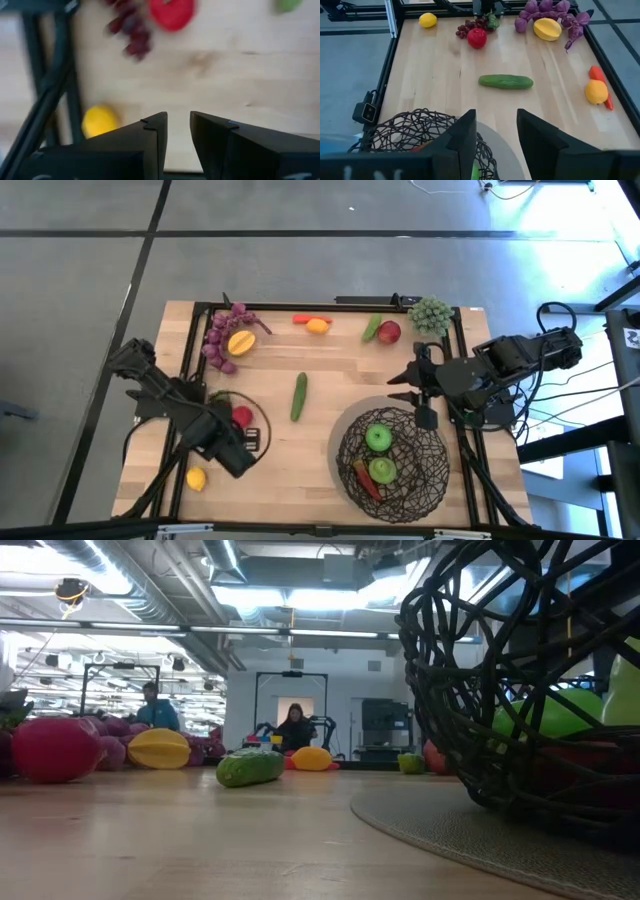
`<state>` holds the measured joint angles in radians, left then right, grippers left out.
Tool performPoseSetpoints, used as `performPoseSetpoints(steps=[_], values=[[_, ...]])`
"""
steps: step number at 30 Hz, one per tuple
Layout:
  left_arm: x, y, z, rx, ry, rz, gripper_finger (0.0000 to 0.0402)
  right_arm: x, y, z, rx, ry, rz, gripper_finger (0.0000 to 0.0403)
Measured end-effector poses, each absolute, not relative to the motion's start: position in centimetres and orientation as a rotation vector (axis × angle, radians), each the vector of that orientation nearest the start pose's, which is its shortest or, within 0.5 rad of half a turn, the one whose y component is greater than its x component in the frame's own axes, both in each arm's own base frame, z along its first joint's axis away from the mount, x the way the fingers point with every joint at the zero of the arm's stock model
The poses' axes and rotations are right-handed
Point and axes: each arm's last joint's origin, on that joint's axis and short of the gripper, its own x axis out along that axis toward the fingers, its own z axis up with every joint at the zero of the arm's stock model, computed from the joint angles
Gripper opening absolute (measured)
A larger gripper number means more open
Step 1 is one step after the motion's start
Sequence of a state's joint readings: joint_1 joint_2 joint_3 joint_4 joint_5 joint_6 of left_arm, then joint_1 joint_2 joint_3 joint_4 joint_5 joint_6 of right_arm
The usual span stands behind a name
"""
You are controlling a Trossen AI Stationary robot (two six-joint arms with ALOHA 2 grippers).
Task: Build produce basket
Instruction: Put the red tomato into the wire basket
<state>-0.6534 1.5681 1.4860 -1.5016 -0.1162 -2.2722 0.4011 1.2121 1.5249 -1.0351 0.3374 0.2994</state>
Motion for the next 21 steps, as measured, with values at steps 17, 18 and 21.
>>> performPoseSetpoints(steps=[17,18,21], values=[[26.0,-8.6,30.9,-0.833,1.294,0.845,0.0073,20.2,7.5,41.7,-0.029,0.684,-0.034,0.0136],[26.1,-8.4,30.9,-0.799,1.307,0.817,0.0073,20.4,7.5,41.4,-0.027,0.697,-0.045,0.0136],[26.3,-7.8,30.9,-0.744,1.337,0.760,0.0073,21.1,7.3,40.4,0.001,0.729,-0.083,0.0136]])
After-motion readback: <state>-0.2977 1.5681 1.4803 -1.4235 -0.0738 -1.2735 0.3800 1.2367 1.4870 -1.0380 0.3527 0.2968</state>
